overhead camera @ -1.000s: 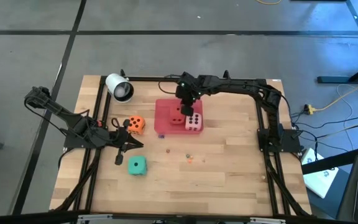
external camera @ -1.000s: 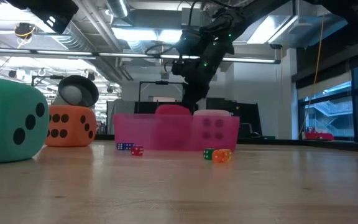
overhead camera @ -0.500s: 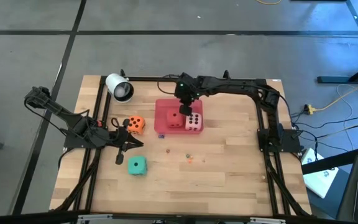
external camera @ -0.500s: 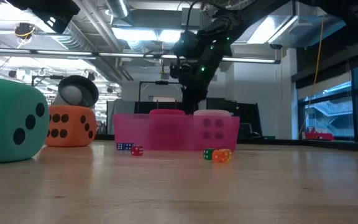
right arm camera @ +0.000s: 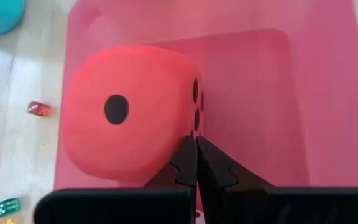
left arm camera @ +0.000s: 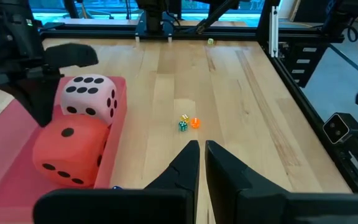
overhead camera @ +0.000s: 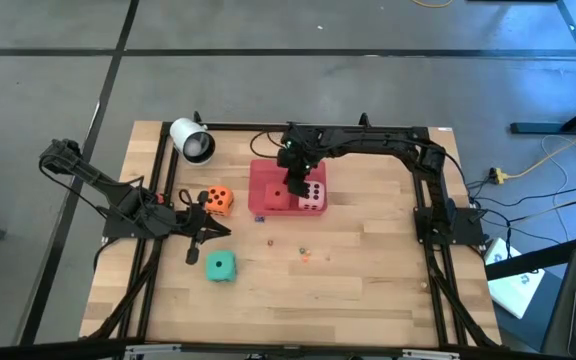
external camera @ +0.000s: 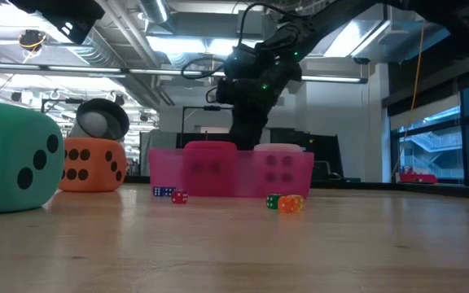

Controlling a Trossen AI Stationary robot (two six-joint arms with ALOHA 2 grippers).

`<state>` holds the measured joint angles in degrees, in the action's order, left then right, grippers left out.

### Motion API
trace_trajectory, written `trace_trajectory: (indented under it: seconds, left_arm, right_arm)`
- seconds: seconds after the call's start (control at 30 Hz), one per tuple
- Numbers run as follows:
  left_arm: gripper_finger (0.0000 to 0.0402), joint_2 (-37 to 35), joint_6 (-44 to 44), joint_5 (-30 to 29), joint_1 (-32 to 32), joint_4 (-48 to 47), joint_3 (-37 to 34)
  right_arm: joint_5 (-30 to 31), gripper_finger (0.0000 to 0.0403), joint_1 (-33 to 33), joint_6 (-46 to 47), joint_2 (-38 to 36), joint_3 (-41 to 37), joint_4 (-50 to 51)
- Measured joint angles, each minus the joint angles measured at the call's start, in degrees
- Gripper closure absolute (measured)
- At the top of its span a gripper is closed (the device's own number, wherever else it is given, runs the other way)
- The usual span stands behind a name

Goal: Pick & Place Dice
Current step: Put the big red dice into the pink bin, then adjust the bin to the top of the table

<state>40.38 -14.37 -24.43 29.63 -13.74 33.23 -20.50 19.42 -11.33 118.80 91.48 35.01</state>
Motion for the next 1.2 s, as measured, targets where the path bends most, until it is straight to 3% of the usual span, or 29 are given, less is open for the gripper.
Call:
trace_trajectory:
  seconds: [0.2,0.4,0.63,0.73,0.93,1.2]
  left_arm:
    - [0.038,0.0,0.0,0.0,0.0,0.0,0.0]
    - [0.038,0.0,0.0,0.0,0.0,0.0,0.0]
    - [0.038,0.0,0.0,0.0,0.0,0.0,0.0]
    - [0.038,0.0,0.0,0.0,0.0,0.0,0.0]
    - [0.038,0.0,1.9,-3.3,0.0,-0.2,0.0]
    - [0.038,-0.9,6.1,-16.4,0.0,-0.3,0.0]
  right_arm:
    - [11.1,0.0403,0.2,0.0,0.0,0.0,-0.4]
    - [-1.3,0.0403,0.0,0.2,0.0,0.0,-0.4]
    - [-2.9,0.0403,0.1,0.7,0.0,0.0,-0.3]
    - [1.7,0.0403,0.1,0.7,-0.2,0.0,-0.2]
    - [16.7,0.0403,0.2,0.6,-3.0,0.0,-0.2]
    - [15.8,0.0403,-0.2,0.7,-15.4,0.0,-0.4]
